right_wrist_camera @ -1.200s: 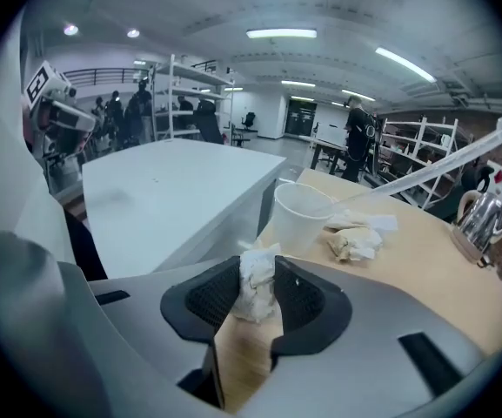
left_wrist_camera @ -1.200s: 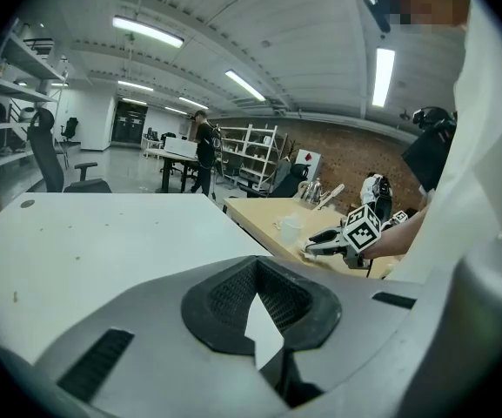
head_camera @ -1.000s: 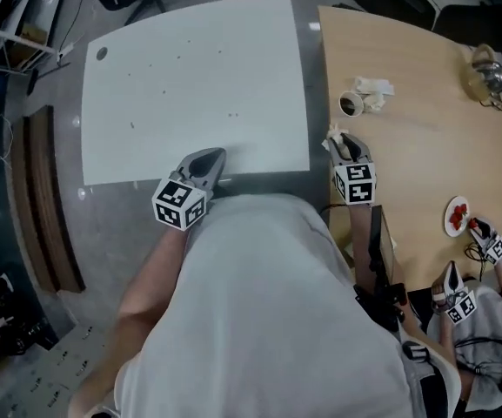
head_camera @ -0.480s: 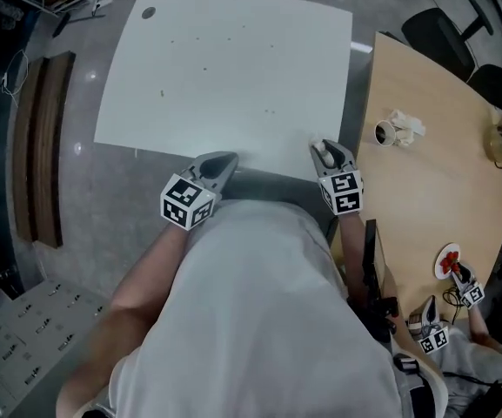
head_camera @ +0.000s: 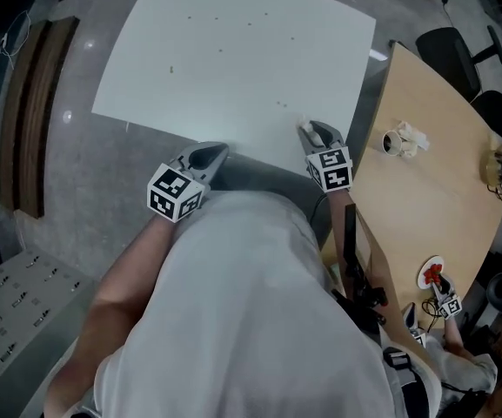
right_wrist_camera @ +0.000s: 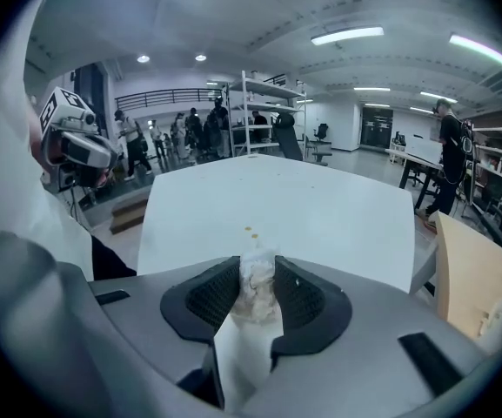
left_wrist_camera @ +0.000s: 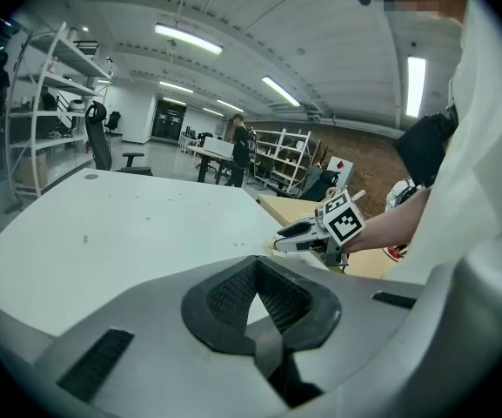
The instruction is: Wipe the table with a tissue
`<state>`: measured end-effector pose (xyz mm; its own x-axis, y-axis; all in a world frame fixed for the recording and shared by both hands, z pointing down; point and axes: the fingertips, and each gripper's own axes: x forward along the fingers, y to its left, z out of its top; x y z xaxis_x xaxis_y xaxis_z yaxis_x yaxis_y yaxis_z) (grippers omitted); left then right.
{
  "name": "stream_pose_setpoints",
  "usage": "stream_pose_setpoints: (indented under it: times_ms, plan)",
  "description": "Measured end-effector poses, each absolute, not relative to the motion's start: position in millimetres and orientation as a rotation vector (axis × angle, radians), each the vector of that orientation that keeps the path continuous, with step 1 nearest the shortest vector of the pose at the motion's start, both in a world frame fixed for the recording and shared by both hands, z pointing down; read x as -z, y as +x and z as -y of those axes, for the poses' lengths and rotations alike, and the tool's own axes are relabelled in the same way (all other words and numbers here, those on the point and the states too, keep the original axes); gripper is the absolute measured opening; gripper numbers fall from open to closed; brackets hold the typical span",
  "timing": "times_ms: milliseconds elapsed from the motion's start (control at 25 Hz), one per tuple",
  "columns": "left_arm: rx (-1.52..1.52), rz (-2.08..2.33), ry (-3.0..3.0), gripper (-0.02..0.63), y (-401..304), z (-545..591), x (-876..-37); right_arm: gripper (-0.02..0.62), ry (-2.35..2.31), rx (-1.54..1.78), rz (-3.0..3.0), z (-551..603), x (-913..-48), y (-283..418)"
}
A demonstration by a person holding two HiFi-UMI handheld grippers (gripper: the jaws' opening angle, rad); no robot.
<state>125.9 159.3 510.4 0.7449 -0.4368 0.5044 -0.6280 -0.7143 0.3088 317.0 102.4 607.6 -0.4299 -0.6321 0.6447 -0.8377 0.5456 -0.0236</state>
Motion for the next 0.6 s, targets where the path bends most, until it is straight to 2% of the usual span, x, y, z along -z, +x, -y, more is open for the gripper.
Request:
stream_pose_setpoints:
  times_ms: [600]
  plan:
    - [-0.495,0.902,2.411,0.005,63.5,-121.8,-504.7,0.126,1.118,-0.385,2.029,-32.9,-624.7,289.5]
